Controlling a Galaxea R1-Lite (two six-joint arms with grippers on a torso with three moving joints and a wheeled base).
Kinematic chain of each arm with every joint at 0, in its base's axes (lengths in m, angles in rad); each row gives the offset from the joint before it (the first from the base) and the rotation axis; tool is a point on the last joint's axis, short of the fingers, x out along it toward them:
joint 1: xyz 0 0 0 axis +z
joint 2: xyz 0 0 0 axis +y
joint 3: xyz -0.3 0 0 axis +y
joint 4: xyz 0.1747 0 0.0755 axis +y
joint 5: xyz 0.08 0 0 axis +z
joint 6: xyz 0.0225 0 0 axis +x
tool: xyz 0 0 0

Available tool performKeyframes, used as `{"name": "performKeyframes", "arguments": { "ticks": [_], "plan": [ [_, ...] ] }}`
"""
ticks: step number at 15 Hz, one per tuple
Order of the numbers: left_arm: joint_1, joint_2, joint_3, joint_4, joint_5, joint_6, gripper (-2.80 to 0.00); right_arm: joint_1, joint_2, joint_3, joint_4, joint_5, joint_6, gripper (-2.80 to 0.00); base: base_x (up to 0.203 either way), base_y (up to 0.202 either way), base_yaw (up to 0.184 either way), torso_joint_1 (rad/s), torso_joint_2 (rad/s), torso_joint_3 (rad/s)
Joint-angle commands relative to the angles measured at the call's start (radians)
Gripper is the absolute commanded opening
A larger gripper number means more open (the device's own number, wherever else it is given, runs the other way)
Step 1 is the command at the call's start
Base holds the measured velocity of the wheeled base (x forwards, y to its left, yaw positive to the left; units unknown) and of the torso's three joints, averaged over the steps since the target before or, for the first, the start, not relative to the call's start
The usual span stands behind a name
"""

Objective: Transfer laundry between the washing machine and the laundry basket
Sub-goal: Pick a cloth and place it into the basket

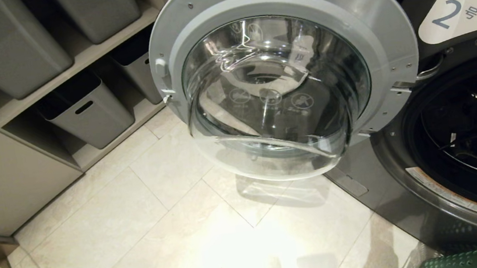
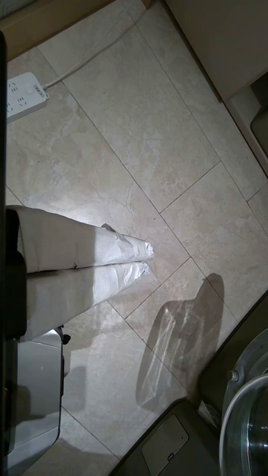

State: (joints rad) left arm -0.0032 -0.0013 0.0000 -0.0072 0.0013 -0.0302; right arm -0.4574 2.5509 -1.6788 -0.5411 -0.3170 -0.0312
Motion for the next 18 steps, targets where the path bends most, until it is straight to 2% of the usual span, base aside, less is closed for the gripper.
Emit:
{"name": "performKeyframes", "arguments": {
  "ticks": [1, 4, 6, 13, 18],
  "plan": [
    [0.0, 0.0, 0.002, 0.0, 0.0, 0.0, -2.8, -0.001, -0.025, 0.014, -0.003, -0.002, -0.001, -2.8, 0.0, 0.0, 0.0, 0.0, 0.0, 0.0],
    [0.0, 0.0, 0.002, 0.0, 0.0, 0.0, -2.8, -0.001, -0.112, 0.095, 0.001, 0.002, -0.006, -2.8, 0.0, 0.0, 0.0, 0.0, 0.0, 0.0],
    [0.0, 0.0, 0.002, 0.0, 0.0, 0.0, -2.8, -0.001, -0.213, 0.202, 0.003, 0.007, -0.007, -2.8, 0.0, 0.0, 0.0, 0.0, 0.0, 0.0],
    [0.0, 0.0, 0.002, 0.0, 0.0, 0.0, -2.8, 0.009, -0.651, 0.689, 0.001, 0.003, -0.015, -2.8, 0.0, 0.0, 0.0, 0.0, 0.0, 0.0],
    [0.0, 0.0, 0.002, 0.0, 0.0, 0.0, -2.8, 0.005, -0.868, 0.881, -0.008, -0.014, -0.106, -2.8, 0.0, 0.0, 0.0, 0.0, 0.0, 0.0]
  ]
}}
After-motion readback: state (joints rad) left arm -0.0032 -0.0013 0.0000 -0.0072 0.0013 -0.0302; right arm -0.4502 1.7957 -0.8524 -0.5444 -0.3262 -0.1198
